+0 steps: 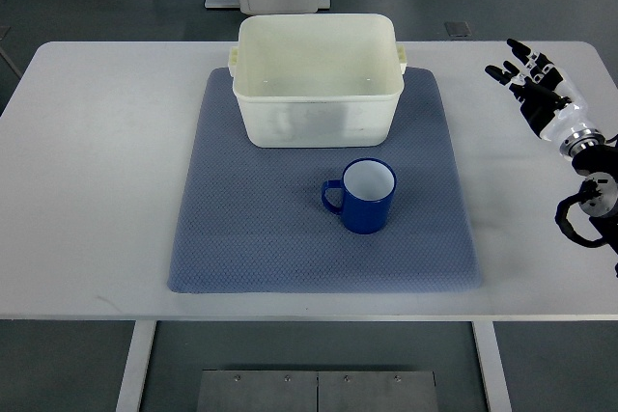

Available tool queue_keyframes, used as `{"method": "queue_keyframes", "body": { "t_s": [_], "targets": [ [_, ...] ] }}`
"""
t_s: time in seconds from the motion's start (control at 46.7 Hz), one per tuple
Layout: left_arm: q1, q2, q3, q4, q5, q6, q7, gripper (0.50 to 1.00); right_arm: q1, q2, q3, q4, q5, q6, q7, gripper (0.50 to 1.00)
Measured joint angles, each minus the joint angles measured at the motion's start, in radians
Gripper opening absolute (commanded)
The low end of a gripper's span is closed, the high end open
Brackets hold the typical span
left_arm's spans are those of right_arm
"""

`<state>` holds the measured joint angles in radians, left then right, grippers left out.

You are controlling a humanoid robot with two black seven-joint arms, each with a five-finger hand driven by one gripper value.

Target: Place cup in box with right hand

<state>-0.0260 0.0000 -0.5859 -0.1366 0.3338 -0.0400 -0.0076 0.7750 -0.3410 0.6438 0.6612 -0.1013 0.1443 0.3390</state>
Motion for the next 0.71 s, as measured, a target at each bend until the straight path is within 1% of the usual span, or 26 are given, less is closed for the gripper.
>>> {"method": "queue_keyframes", "body": {
  "t_s": [0.706],
  "targets": [
    [-0.001,0.0,0.0,0.0,0.001,0.0,0.0,1.0,0.004,0.002,0.006,-0.015,0.002,-0.009,0.001,1.0]
  ]
}}
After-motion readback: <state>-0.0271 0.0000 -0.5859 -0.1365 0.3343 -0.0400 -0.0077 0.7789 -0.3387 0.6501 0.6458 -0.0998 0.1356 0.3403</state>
